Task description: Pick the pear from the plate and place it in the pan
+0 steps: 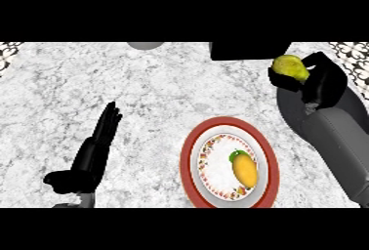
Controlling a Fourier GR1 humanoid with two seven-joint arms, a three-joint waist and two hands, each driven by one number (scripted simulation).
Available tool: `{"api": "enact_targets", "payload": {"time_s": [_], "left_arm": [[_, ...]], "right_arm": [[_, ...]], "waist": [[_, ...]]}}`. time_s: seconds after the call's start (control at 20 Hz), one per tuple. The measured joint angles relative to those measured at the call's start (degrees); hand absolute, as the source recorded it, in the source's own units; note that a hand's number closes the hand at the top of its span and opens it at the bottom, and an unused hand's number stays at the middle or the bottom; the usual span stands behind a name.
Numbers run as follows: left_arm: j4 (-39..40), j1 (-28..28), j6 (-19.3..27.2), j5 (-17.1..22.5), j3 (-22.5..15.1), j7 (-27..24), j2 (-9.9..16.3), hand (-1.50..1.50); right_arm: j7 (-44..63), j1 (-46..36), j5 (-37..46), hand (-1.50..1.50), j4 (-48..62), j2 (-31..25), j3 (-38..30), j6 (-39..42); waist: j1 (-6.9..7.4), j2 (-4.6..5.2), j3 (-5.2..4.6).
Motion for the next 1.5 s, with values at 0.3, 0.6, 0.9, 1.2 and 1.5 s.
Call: {"api": "enact_targets", "payload": {"time_s": [0.3,0.6,0.9,1.2,1.5], "left_arm": [[0.83,-1.52,-0.85,-0.13,0.02,-0.18,-0.47,0.00],[2.18,-2.16,-1.61,-0.63,0.16,-1.27,-1.24,0.00],[1.83,-3.05,-2.05,-1.13,0.03,-0.55,-1.51,0.00],[2.48,-2.96,-3.24,-0.82,-0.17,-1.47,-1.43,0.00],[2.64,-3.99,-3.18,-0.95,0.01,-0.64,-1.97,0.00]], "right_arm": [[-0.97,5.30,3.47,1.50,-1.30,-5.69,-5.63,-4.28],[-13.91,7.93,-4.45,1.50,3.51,-7.71,-13.76,-9.59],[-22.26,6.29,-13.81,-1.50,11.92,-8.67,-19.11,-2.04],[-29.79,4.13,-21.85,-1.50,19.15,-7.55,-22.24,13.67],[-43.38,0.68,-27.11,-1.50,26.65,-6.01,-28.79,14.64]], "waist": [[1.42,0.68,0.12],[2.51,1.04,0.19],[3.57,1.42,0.25],[4.58,1.84,0.39],[4.72,1.91,0.42]]}}
